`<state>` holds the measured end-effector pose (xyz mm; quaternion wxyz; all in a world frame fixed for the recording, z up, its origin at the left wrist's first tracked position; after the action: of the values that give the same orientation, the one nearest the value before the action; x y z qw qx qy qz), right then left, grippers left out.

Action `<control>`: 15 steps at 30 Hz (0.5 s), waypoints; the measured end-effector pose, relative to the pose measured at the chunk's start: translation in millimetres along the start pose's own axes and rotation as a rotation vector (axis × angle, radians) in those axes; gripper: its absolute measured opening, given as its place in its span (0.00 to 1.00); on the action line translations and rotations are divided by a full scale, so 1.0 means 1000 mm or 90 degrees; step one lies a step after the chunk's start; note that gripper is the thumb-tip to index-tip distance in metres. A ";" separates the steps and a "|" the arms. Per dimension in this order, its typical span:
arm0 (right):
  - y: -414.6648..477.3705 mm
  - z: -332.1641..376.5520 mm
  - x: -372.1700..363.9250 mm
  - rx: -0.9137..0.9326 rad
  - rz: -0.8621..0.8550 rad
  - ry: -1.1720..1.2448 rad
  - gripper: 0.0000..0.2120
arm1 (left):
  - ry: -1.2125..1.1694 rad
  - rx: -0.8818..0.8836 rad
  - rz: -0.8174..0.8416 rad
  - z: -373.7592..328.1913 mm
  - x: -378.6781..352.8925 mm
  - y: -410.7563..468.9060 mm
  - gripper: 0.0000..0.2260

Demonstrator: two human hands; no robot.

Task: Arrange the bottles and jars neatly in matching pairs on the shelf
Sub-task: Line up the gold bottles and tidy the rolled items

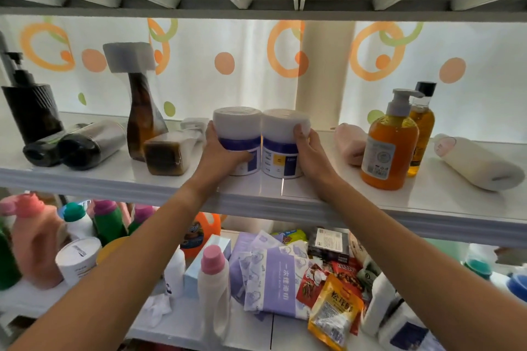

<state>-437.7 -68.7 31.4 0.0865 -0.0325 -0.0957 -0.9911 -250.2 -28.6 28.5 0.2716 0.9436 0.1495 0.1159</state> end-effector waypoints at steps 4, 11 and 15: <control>0.002 -0.001 -0.015 0.024 -0.013 -0.021 0.19 | 0.084 -0.027 -0.085 0.003 0.011 0.001 0.44; 0.001 -0.001 -0.025 0.024 0.016 -0.017 0.22 | 0.097 -0.009 -0.127 0.004 0.014 -0.003 0.41; -0.004 0.001 -0.011 0.041 0.002 -0.066 0.23 | 0.143 -0.172 -0.323 -0.025 -0.001 -0.029 0.25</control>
<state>-427.9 -62.4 31.1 0.0837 -0.0808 -0.1315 -0.9845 -264.6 6.5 32.8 0.3963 0.8129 0.3927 0.1670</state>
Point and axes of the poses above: each hand's wrist, its own y-axis towards the middle knuckle, its own x-axis out of the back of the hand, z = x × y, the point moved 4 cm from there along y, towards the middle knuckle, and after that the axes turned 7 degrees about -x, right-handed, at the moved point
